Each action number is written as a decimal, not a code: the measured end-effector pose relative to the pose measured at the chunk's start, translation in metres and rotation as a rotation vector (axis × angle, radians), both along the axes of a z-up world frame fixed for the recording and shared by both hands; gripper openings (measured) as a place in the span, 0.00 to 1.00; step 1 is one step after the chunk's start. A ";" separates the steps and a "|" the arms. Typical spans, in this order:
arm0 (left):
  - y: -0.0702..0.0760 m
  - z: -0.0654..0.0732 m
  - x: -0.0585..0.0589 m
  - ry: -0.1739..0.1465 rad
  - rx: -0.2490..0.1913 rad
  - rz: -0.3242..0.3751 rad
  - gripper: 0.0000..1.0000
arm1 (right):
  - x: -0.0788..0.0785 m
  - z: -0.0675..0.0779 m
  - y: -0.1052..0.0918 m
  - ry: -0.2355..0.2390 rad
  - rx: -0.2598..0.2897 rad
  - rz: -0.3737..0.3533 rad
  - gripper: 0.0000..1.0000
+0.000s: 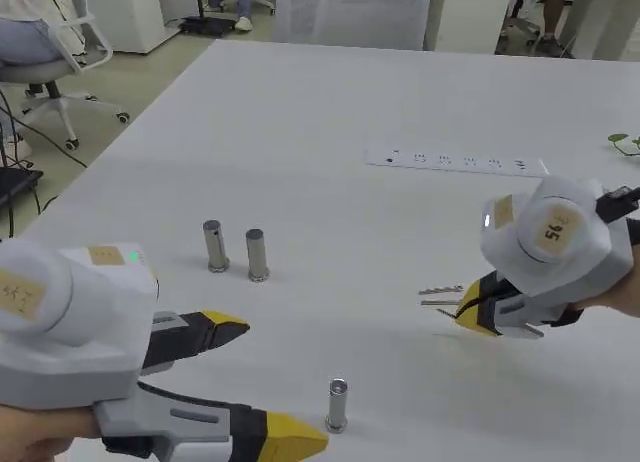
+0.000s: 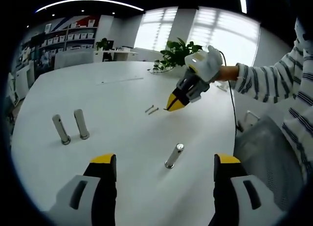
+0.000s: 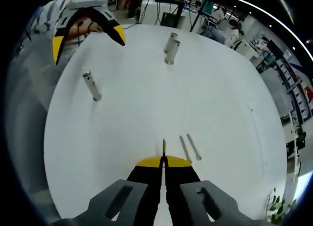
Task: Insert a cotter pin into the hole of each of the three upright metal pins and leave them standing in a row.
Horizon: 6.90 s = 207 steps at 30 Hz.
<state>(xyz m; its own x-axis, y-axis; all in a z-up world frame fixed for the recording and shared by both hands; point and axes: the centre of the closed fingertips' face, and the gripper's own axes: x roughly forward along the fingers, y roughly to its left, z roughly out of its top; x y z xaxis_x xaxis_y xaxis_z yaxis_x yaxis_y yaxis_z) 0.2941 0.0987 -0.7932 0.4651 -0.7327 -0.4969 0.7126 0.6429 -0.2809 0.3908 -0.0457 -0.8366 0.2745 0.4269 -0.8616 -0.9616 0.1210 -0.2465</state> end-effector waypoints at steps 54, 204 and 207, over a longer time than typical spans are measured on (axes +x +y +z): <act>-0.087 0.030 0.035 0.145 -0.211 -0.058 0.26 | -0.049 0.070 0.040 -0.401 0.220 0.096 0.02; -0.103 0.034 -0.021 -0.173 -0.056 -0.501 0.00 | -0.122 0.068 0.042 0.088 0.492 0.177 0.04; -0.103 0.031 -0.023 -0.171 -0.054 -0.512 0.00 | -0.124 0.068 0.041 0.098 0.481 0.179 0.04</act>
<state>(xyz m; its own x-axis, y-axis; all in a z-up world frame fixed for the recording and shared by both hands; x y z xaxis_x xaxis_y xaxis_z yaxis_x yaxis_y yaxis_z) 0.2709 -0.0038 -0.7620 0.1133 -0.9093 -0.4005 0.9693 0.1897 -0.1563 0.2670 -0.0042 -0.7691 0.0889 0.8136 -0.5745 -0.9933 0.0296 -0.1118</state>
